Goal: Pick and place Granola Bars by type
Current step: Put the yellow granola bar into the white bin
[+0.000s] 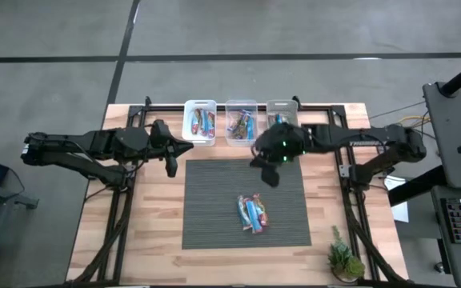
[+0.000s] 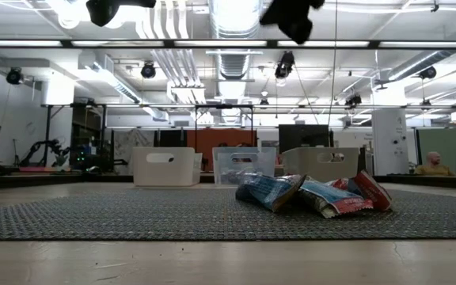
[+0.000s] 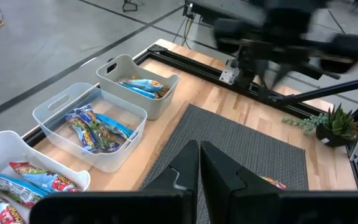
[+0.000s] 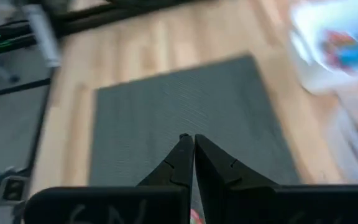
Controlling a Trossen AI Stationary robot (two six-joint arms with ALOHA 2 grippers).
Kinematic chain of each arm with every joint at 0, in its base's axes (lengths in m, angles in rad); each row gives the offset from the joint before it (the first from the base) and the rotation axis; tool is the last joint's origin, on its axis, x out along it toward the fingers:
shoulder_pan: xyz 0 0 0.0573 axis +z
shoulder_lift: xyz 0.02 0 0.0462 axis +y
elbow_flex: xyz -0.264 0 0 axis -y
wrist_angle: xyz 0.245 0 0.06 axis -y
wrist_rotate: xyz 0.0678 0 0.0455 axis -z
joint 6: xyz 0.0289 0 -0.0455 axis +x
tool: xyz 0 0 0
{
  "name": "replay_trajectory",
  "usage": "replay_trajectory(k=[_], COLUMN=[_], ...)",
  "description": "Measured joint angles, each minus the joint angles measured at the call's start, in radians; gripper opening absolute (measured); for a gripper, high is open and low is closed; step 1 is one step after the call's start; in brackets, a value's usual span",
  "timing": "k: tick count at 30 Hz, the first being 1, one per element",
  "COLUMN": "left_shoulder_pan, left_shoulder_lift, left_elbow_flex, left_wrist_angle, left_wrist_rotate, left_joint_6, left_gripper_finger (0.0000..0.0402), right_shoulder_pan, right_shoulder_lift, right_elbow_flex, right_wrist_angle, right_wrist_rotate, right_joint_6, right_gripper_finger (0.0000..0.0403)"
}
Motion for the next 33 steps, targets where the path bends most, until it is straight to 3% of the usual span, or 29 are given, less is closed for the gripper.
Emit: replay_trajectory(k=[5, 11, 21, 33], left_shoulder_pan=[0.000, 0.000, 0.000, 0.000], left_shoulder_lift=[0.000, 0.004, 0.020, 0.019], left_elbow_flex=[-0.001, -0.016, -0.030, -0.030], left_wrist_angle=[0.001, 0.004, 0.051, 0.079], left_wrist_rotate=[0.000, 0.000, 0.001, 0.006], left_joint_6=[0.000, -0.001, -0.002, 0.004], left_gripper_finger=[0.0000, 0.0000, 0.0000, 0.0000], right_shoulder_pan=[0.125, 0.199, 0.215, 0.215], right_shoulder_lift=[0.002, 0.003, 0.004, 0.004], right_elbow_flex=[0.000, 0.000, 0.000, 0.000], right_wrist_angle=[0.107, 0.160, 0.215, 0.277], right_wrist_rotate=[0.003, 0.005, 0.011, 0.103], right_joint_6=[-0.052, -0.054, -0.061, 0.017], right_gripper_finger=[0.0009, 0.0009, 0.0009, 0.0009])
